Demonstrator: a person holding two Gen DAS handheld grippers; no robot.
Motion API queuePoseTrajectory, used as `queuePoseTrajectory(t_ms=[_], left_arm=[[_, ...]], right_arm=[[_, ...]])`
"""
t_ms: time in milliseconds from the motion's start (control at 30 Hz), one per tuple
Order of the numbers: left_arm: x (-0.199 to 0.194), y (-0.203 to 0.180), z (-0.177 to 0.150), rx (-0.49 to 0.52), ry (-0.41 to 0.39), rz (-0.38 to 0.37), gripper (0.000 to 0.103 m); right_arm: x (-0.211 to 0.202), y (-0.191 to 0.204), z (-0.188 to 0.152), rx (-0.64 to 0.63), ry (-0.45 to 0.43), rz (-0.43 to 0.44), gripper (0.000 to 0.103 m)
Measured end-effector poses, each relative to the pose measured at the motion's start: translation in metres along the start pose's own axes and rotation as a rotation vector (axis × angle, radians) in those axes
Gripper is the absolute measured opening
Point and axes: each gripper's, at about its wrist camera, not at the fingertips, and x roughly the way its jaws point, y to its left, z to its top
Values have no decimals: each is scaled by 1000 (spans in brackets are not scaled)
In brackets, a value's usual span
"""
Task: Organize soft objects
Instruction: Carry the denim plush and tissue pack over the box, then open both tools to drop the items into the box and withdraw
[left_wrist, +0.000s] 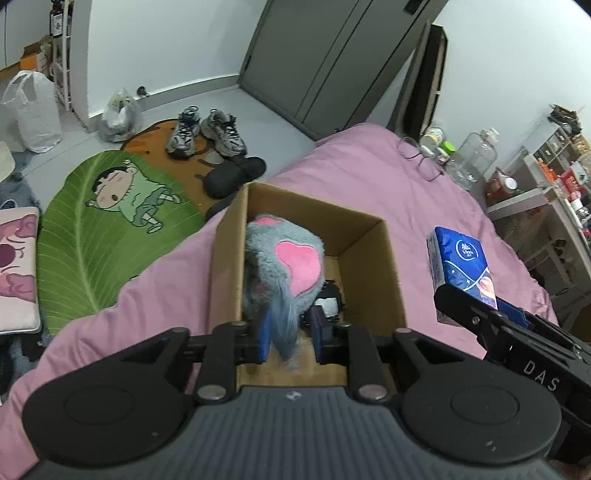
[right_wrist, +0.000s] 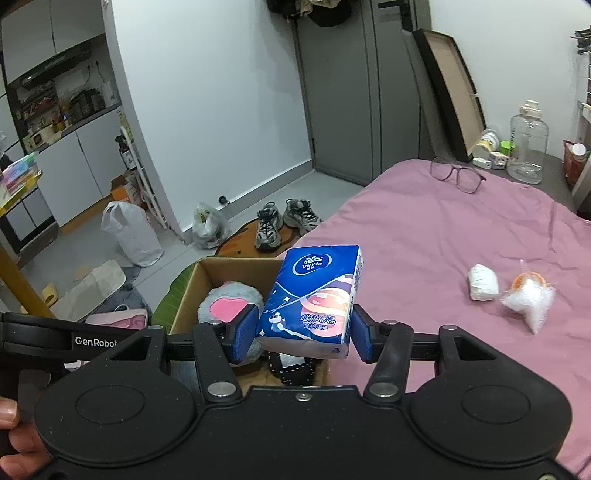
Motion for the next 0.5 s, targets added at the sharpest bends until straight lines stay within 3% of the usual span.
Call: queuePoseTrajectory(t_ms=[300, 367, 433, 500], left_arm=[[-13, 4, 5, -26, -50, 22, 22], [-13, 3, 6, -21, -54, 29, 23], [-13, 2, 6, -15, -56, 37, 26], [-13, 1, 7, -14, -61, 41, 29]], right_arm=[[16, 7, 5, -25, 7, 20, 53], [19, 7, 9, -30, 4, 39, 56], [22, 7, 13, -35, -1, 49, 67], [22, 4, 15, -38, -3, 29, 71]])
